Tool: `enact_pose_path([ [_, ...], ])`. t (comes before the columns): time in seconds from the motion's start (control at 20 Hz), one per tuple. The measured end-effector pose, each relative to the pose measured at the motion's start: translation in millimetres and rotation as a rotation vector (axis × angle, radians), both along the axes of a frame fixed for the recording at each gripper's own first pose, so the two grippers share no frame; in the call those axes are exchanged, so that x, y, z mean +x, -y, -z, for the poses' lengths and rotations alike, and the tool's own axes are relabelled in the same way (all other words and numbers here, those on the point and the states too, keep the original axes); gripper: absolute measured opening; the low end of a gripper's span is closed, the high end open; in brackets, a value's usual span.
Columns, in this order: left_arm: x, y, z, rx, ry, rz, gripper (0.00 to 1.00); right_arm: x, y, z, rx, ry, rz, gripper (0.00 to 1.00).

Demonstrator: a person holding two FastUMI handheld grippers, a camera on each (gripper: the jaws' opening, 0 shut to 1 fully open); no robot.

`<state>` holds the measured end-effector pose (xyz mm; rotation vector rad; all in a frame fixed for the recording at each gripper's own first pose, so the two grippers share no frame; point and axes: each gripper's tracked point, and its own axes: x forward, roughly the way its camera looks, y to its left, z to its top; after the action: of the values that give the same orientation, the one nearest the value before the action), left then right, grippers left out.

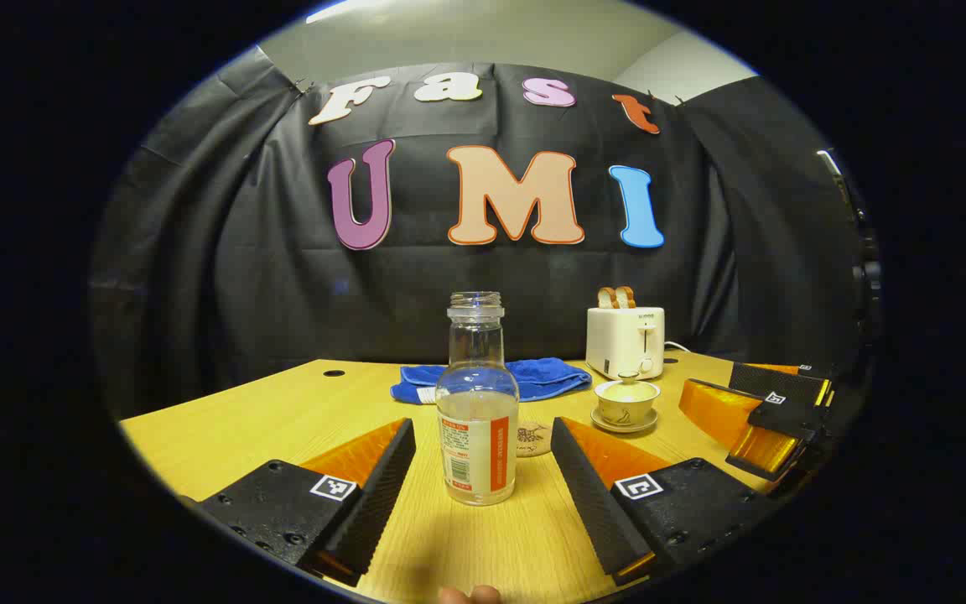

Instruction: Open the teacup lid with one hand, grasp the water bottle and pour water into the teacup with the other hand; after pouring, place the water bottle on the coaster and then close the teacup lid.

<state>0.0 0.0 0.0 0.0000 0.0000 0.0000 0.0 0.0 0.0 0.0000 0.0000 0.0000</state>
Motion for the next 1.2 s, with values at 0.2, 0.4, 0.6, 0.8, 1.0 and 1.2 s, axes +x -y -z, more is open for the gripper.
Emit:
enact_pose_path([
  [0.2, -0.4, 0.9, 1.3, 0.0, -0.001, 0.004, 0.95, -0.1, -0.3, -0.4, 0.0, -0.001, 0.0, 0.97],
  [0.4, 0.2, 0.9, 0.8, -0.002, -0.001, 0.004, 0.95, 0.5, 0.6, 0.1, 0.001, -0.001, 0.004, 0.97],
  [0.6, 0.1, 0.9, 0.9, 0.0, 0.0, 0.004, 0.95, 0.5, 0.7, -0.7, 0.001, -0.001, 0.005, 0.97],
  [0.8, -0.4, 1.3, 0.5, -0.002, -0.001, 0.006, 0.95, 2.8, 1.2, -1.2, 0.001, 0.0, 0.018, 0.97],
  [1.0, -0.3, 1.8, 0.8, 0.0, 0.001, 0.01, 0.95, 1.6, 1.3, -1.3, 0.002, 0.0, 0.019, 0.97],
  [1.2, 0.4, 2.3, 1.0, -0.002, 0.0, 0.01, 0.95, 1.4, 1.9, -1.2, 0.002, 0.0, 0.019, 0.97],
])
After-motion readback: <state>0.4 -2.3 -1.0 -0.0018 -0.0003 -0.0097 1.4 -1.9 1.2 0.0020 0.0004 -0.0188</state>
